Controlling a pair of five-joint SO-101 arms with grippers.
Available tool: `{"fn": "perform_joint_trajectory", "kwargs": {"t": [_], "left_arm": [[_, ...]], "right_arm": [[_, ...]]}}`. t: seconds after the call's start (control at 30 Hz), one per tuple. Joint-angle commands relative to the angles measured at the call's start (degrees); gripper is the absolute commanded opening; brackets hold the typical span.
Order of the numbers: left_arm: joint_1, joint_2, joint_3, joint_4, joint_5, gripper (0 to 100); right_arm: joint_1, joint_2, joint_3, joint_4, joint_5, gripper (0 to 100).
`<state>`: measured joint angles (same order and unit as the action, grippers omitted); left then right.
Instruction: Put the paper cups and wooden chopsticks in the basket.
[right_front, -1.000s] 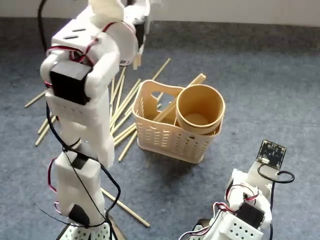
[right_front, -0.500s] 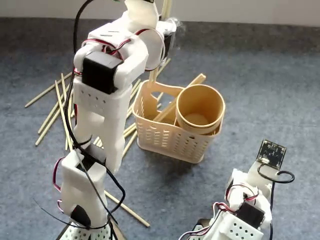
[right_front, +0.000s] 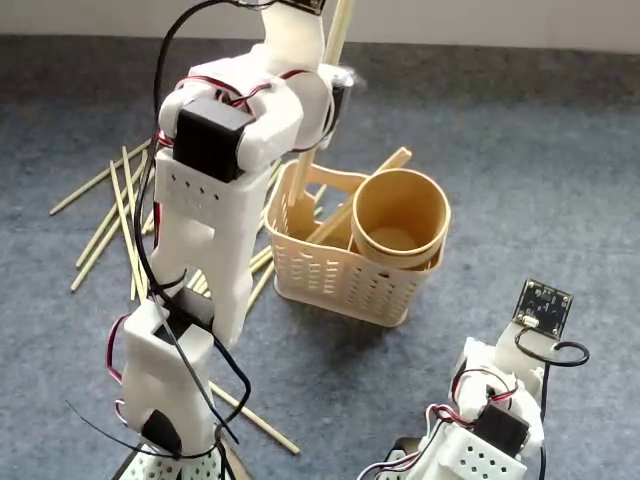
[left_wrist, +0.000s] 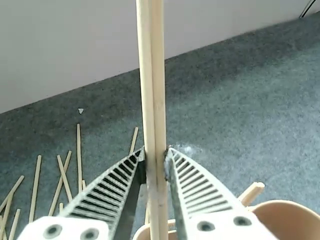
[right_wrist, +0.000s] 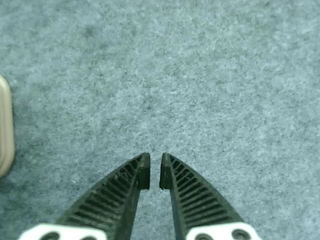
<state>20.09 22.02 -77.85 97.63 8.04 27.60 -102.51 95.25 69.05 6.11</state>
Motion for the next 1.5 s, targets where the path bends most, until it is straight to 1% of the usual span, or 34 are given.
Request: {"fn": "perform_joint_trajectory", "kwargs": {"t": [0.0,0.33,0.53,0.93,1.03,1.13,1.23,1.3,1.37,1.47], "left_arm": [[0.7,-2.9,-3.9,2.6,0.4,6],[0.7,-2.9,-4.5,3.2,0.4,6],[0.7,-2.9,-4.5,3.2,0.4,13],[0.0,-2.9,-4.9,3.2,0.1,13],[-6.1,-3.0,-4.5,3.2,0.1,13],[-16.7,-2.2,-3.6,3.3,0.1,14],[-26.0,-1.2,7.0,3.2,-0.4,14],[-30.4,0.3,15.6,2.9,-5.0,14],[-34.1,2.6,23.1,2.8,-10.3,18],[-38.8,6.7,27.2,1.9,-18.2,24]], "right_arm": [[0.0,-0.2,8.7,0.4,0.4,5.6],[0.0,-0.2,8.7,0.4,0.4,5.6],[0.0,-0.2,8.7,0.4,0.4,5.6],[0.0,-0.2,8.7,0.4,0.4,5.6],[0.0,-0.2,8.7,0.4,0.4,5.6],[0.0,-0.2,8.7,0.4,0.4,5.6],[0.0,-0.2,8.7,0.4,0.4,5.6],[0.0,-0.2,8.7,0.4,0.4,5.6],[0.0,-0.2,8.7,0.4,0.4,5.6],[0.0,-0.2,8.7,0.4,0.4,5.6]]}}
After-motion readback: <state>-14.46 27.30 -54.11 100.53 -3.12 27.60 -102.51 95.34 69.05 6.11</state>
